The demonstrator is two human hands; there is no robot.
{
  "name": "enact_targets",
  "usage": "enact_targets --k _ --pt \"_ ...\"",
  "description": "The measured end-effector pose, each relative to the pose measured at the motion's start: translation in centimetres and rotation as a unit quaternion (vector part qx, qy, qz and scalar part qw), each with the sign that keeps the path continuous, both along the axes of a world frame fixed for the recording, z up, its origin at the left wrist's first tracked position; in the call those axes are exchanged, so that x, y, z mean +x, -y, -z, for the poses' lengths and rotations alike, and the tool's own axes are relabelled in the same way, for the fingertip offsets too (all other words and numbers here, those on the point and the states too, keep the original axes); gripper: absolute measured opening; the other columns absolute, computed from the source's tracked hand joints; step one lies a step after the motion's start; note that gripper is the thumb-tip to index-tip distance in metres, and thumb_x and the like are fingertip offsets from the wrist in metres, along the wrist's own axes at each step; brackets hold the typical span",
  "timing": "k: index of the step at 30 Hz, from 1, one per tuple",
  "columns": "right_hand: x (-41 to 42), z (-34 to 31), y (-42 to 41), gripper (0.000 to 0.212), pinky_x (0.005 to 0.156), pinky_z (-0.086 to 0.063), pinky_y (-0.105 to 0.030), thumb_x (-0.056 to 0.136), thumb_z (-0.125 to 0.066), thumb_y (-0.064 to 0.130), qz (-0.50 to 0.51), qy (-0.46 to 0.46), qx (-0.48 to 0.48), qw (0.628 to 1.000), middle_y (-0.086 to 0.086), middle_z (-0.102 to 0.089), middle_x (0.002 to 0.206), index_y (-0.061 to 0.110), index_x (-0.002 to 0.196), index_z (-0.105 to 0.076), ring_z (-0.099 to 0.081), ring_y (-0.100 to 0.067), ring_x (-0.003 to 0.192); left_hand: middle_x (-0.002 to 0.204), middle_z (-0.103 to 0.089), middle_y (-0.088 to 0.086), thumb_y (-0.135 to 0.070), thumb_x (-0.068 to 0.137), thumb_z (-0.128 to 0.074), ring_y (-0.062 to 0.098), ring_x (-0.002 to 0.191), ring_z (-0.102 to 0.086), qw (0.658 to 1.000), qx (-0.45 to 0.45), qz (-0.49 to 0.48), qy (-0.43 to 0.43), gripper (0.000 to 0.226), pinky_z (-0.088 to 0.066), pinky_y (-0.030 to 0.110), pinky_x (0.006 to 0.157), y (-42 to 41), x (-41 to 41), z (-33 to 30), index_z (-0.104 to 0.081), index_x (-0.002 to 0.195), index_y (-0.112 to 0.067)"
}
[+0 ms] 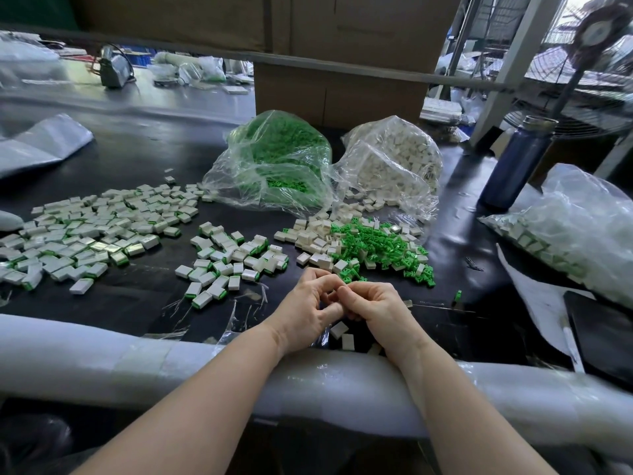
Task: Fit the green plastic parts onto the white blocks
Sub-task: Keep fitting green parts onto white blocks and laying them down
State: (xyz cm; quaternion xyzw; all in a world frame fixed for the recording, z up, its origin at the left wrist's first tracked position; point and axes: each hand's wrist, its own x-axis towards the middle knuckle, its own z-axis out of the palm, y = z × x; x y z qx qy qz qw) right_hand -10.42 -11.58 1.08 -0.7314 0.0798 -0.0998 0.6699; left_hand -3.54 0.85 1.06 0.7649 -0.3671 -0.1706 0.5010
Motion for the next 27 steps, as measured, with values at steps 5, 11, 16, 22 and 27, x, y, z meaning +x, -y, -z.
enact_targets --k 5,11,16,22,27 --pt "0.0 0.06 0.01 0.019 0.048 -0.038 -0.011 0.089 -0.057 0.005 0.018 0.001 -0.003 1.0 -0.003 -0.057 0.057 -0.006 0.08 -0.069 -0.046 0.0 0.047 0.108 -0.041 0.001 -0.005 0.085 -0.059 0.014 0.08 -0.05 1.0 -0.005 0.004 0.011 0.017 -0.044 0.013 0.072 0.06 -0.03 0.13 -0.06 0.088 -0.022" --pt "-0.09 0.1 0.0 0.018 0.051 -0.041 -0.014 0.089 -0.058 0.006 0.014 -0.005 0.013 1.0 -0.007 -0.059 0.06 -0.004 0.08 -0.07 -0.05 -0.004 0.05 0.108 -0.041 0.001 -0.005 0.086 -0.059 0.014 0.083 -0.05 1.0 0.0 0.006 0.019 0.013 -0.043 0.011 0.072 0.01 0.01 0.3 -0.061 0.094 -0.014" --pt "-0.06 0.14 -0.03 0.017 0.055 -0.046 -0.016 0.09 -0.057 0.009 0.0 -0.006 0.026 1.0 0.0 -0.065 0.061 0.005 0.08 -0.071 -0.058 -0.006 0.057 0.107 -0.042 0.001 -0.005 0.086 -0.058 0.013 0.084 -0.051 1.0 -0.007 0.003 0.019 0.016 -0.044 0.01 0.073 0.02 0.03 0.11 -0.059 0.09 -0.02" --pt "-0.13 0.14 0.12 0.016 0.06 -0.049 -0.024 0.088 -0.059 0.006 0.011 -0.004 0.023 1.0 -0.011 -0.065 0.067 -0.004 0.082 -0.07 -0.059 -0.017 0.063 0.102 -0.041 -0.004 -0.005 0.087 -0.058 0.008 0.08 -0.049 1.0 -0.002 0.015 0.021 0.015 -0.042 0.009 0.071 0.02 0.05 0.24 -0.06 0.093 -0.018" --pt "-0.12 0.05 0.06 0.016 0.06 -0.049 -0.025 0.086 -0.06 0.004 0.014 -0.006 0.026 1.0 -0.01 -0.065 0.065 0.003 0.075 -0.072 -0.059 -0.017 0.062 0.103 -0.042 -0.001 -0.006 0.087 -0.059 0.011 0.08 -0.048 1.0 -0.001 0.021 0.023 0.013 -0.042 0.011 0.071 -0.02 0.02 0.35 -0.061 0.093 -0.017"
